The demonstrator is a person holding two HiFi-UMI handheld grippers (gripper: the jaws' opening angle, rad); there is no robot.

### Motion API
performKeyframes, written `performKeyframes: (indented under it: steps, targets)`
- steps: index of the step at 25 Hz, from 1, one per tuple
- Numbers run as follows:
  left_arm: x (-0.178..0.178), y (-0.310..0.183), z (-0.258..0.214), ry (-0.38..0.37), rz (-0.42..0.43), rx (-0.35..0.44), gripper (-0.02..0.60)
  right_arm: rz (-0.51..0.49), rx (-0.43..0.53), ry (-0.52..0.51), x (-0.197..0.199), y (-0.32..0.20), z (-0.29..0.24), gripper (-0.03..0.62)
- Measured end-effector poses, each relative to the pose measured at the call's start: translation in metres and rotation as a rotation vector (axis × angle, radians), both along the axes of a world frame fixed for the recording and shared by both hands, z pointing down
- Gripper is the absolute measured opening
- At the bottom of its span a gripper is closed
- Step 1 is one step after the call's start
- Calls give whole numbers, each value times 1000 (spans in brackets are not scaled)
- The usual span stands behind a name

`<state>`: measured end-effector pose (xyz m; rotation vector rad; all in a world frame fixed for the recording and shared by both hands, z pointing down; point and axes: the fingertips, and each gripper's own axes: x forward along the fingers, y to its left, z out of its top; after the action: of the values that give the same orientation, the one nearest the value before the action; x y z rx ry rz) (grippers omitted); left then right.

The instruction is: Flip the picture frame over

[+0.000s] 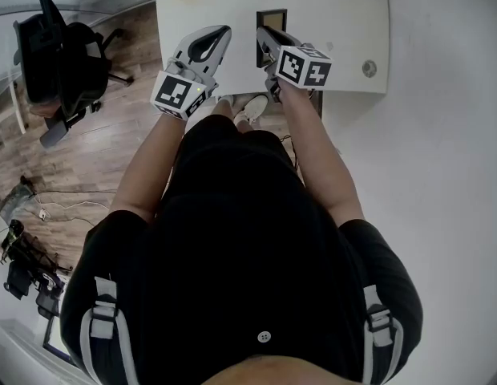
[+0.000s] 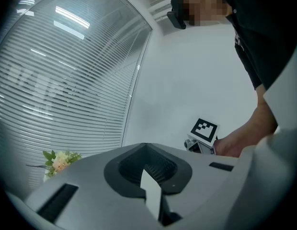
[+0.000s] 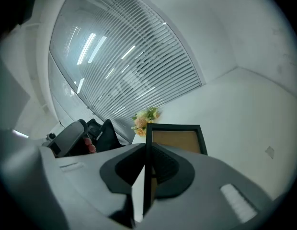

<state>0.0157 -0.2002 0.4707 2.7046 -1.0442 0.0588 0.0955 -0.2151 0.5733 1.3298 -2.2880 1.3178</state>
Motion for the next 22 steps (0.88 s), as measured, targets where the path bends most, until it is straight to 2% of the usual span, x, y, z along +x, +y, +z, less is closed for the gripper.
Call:
performKeyframes:
  steps: [9, 13, 22]
  targets:
    - [1, -2, 8, -2, -1, -13, 3, -1, -81, -195, 0, -3, 10, 51]
    - [0, -5, 11, -4, -2, -20, 3, 5, -126, -312, -1, -6, 13, 51]
    - [-6, -9, 21, -3, -10, -33, 3, -25, -212, -502, -13, -3, 26, 51]
